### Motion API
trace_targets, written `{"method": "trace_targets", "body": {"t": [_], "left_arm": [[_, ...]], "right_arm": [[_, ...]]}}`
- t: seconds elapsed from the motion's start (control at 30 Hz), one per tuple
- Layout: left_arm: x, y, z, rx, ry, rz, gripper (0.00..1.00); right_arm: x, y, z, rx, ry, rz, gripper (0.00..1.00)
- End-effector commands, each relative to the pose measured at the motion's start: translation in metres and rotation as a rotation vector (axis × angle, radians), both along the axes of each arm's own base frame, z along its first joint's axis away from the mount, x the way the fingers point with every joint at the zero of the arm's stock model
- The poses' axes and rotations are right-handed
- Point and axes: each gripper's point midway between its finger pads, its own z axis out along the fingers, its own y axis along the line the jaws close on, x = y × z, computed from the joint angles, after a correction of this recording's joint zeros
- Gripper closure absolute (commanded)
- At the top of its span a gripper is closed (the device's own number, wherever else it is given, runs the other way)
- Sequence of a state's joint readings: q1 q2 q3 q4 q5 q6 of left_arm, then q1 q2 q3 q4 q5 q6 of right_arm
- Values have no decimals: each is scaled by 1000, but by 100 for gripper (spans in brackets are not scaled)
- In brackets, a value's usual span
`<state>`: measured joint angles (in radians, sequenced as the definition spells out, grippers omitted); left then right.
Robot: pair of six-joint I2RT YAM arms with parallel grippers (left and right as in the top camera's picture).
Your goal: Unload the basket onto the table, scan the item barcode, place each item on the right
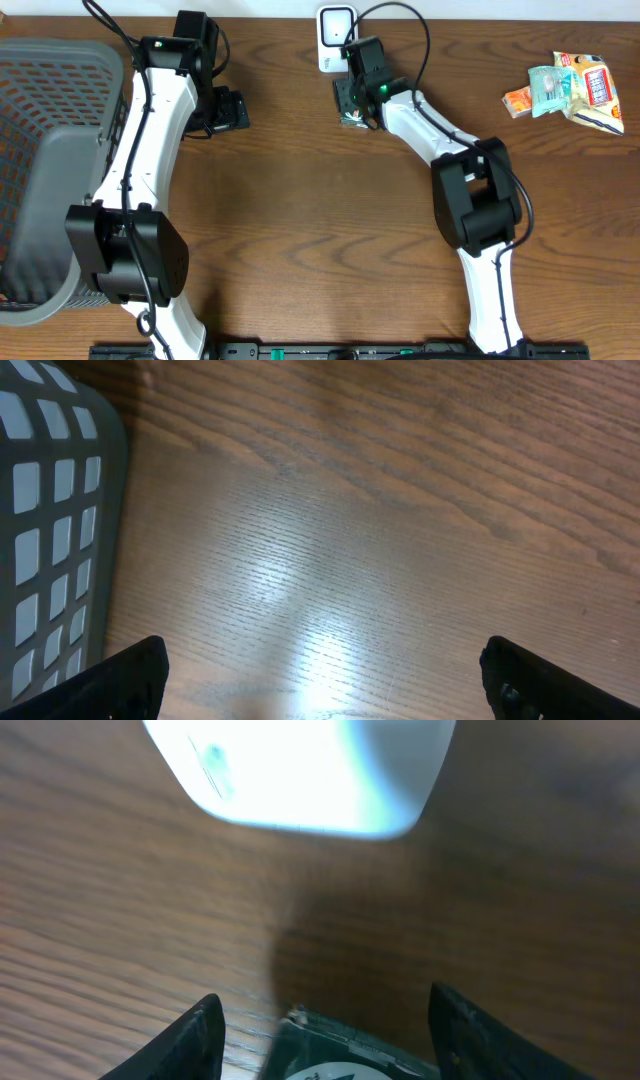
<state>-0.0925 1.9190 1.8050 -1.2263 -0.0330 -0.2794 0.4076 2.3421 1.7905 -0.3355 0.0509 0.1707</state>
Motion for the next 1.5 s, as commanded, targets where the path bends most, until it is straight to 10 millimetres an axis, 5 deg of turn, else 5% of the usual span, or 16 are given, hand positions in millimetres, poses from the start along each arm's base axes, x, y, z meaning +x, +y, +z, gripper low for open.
{"method": "trace_targets", "body": {"t": [0.0, 0.3, 0.53, 0.73, 0.87, 0.97, 1.13, 1.47], "left_arm": [[-3, 3, -2, 16, 12, -12, 2], [-3, 4, -2, 16, 12, -12, 2], [-3, 4, -2, 16, 11, -12, 2], [-3, 4, -2, 16, 12, -12, 2], [-3, 4, -2, 16, 11, -12, 2], [-3, 4, -2, 16, 12, -12, 2], [-3, 4, -2, 16, 12, -12, 2], [-3, 3, -2, 16, 12, -12, 2]], "right_arm": [[-7, -7, -25, -30, 56, 13, 40], [-44, -22, -28, -95, 213, 17, 34], [-84, -34, 12, -139, 313, 25, 33], [-84, -35, 34, -206, 250, 183, 30], [-96, -30, 24, -275, 271, 402, 24], [-106, -34, 12, -320, 313, 476, 1], [-123, -41, -3, -367, 391, 559, 1], [-119, -39, -33, -374, 407, 572, 1]]}}
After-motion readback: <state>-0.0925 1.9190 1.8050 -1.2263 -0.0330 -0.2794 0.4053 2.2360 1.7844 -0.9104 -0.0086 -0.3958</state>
